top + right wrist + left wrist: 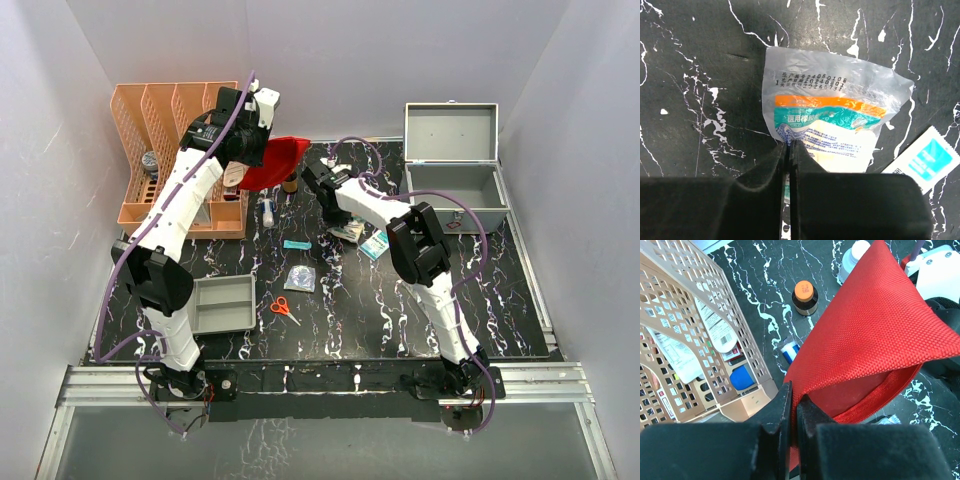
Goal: Organize the medicine kit
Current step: Pick up the medical item at the center of the board, then place the medical item at the medicine pouch.
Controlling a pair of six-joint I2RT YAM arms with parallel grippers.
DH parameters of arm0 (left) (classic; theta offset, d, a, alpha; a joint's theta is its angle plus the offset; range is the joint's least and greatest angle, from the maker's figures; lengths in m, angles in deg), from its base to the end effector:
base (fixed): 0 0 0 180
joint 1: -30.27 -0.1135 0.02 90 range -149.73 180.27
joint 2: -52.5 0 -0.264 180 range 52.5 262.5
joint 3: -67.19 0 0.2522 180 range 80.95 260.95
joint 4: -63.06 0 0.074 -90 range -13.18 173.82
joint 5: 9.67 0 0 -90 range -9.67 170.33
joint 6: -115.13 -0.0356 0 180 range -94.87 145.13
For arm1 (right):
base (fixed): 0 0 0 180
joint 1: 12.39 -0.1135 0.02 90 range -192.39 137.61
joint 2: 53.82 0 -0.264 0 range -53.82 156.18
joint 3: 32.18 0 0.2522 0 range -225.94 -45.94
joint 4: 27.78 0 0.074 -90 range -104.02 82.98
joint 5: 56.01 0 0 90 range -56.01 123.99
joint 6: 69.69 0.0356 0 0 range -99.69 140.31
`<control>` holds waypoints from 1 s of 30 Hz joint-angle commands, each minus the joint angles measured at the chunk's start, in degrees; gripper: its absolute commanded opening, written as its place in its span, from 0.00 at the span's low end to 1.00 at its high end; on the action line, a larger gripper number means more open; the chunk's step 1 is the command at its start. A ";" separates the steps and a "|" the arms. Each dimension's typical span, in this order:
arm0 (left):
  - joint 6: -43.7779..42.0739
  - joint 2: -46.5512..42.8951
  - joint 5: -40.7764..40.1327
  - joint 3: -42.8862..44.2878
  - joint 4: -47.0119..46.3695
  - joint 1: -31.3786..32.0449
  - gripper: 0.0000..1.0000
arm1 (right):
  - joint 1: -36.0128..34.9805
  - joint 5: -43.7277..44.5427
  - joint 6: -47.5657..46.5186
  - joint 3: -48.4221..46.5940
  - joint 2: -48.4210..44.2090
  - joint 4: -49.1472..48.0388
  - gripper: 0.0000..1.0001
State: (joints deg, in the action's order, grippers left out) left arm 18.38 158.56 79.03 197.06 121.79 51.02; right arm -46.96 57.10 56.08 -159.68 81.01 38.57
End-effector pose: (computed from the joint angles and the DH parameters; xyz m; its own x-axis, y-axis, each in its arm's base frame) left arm 0.3871 -0.1458 0.4063 -0.4920 0.3121 -0.8127 0.3974 0.9111 0.1093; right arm 0.4083 0.2644 0.1661 -0.8932 0.0374 -0.4482 0.1122 0.9836 -0.1414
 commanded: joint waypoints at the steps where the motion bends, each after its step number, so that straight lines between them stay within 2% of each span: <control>1: 0.72 -4.11 0.60 -0.33 -0.58 0.08 0.00 | 0.11 0.11 -0.18 0.51 -2.06 3.60 0.00; 5: 0.67 -4.10 -0.23 -0.59 -0.51 0.08 0.00 | 0.11 -3.58 0.34 -3.34 -6.83 4.46 0.00; 8: 0.75 -3.95 -1.48 -0.58 -0.73 0.08 0.00 | 0.04 -9.86 1.34 -5.34 -14.87 1.30 0.00; 13: 1.84 -3.03 -2.25 -0.35 -1.30 0.12 0.00 | 0.03 -18.76 6.35 3.52 -29.85 -12.12 0.00; 16: 2.53 -2.62 -2.53 -0.32 -1.73 0.09 0.00 | 0.11 -23.76 9.22 8.07 -35.82 -19.34 0.00; 19: 3.38 -2.53 -2.58 -0.45 -2.33 0.09 0.00 | 0.10 -29.97 12.57 14.59 -41.15 -31.10 0.00; 26: 6.14 -2.60 -2.03 -1.20 -3.67 0.08 0.00 | 0.04 -41.62 21.94 23.31 -41.39 -59.08 0.00; 30: 7.98 -3.02 -1.37 -1.94 -4.30 0.08 0.00 | -0.29 -44.46 28.57 25.65 -38.65 -69.69 0.00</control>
State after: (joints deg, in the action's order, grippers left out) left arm 23.56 158.56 77.17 195.97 118.65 51.02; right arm -46.87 18.74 76.62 -135.57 40.53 -13.40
